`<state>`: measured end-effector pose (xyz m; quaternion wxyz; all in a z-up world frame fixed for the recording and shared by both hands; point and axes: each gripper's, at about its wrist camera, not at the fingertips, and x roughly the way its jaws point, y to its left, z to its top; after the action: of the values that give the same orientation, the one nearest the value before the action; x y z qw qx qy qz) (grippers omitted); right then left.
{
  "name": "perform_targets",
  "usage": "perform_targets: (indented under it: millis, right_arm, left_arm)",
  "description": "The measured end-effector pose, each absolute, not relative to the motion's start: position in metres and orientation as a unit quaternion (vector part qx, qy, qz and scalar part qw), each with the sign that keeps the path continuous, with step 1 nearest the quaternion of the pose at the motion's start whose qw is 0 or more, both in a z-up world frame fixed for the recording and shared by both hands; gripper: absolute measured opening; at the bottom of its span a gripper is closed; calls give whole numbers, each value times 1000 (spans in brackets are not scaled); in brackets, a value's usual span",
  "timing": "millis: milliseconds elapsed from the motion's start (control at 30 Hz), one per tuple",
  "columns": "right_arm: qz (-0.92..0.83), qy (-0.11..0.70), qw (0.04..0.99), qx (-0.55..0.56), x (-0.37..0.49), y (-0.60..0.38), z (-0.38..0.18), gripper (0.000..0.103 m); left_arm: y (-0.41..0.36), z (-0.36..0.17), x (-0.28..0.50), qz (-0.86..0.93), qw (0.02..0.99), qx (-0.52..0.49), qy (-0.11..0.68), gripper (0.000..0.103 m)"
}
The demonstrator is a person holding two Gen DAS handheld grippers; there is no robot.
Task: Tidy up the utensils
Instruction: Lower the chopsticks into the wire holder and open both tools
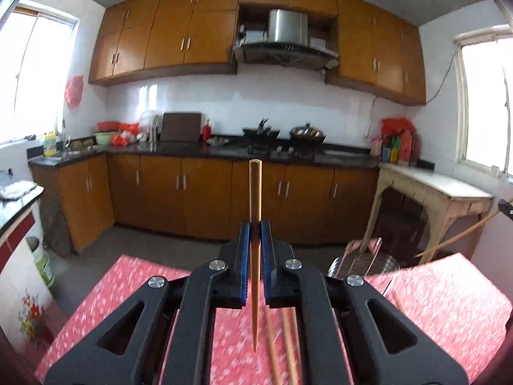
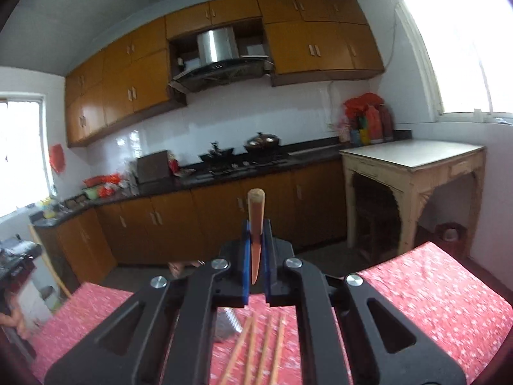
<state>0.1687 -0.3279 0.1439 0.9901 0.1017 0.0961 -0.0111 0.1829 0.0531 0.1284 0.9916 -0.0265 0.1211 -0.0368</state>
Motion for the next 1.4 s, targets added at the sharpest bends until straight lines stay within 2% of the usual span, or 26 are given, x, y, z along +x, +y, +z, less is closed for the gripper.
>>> perform_targets:
  millis: [233,367,667,967,1300,1400]
  right_arm:
    - [73,131,982,118,208,-311,180,7]
    - [73,155,981,92,227,-295,180,7]
    - [84,218,969,73,276,-277,152,7]
    - [96,279,953,73,331,-267,127,7]
    - [108,320,934,118,370,-280,99,8]
    - [96,317,936,122,367,-282,97,12]
  left_arm:
    - [13,192,193,-86,993,-34,73,7]
    - [-13,203,205,-105,992,-43,55,7]
    - [-49,158,263,-105,987,-56,108,7]
    - [-50,112,310,-89,977,-71,179,7]
    - [-51,100,325,-96,971,-57,210,7]
    - [-50,102,323,-90,972,-52,210,9]
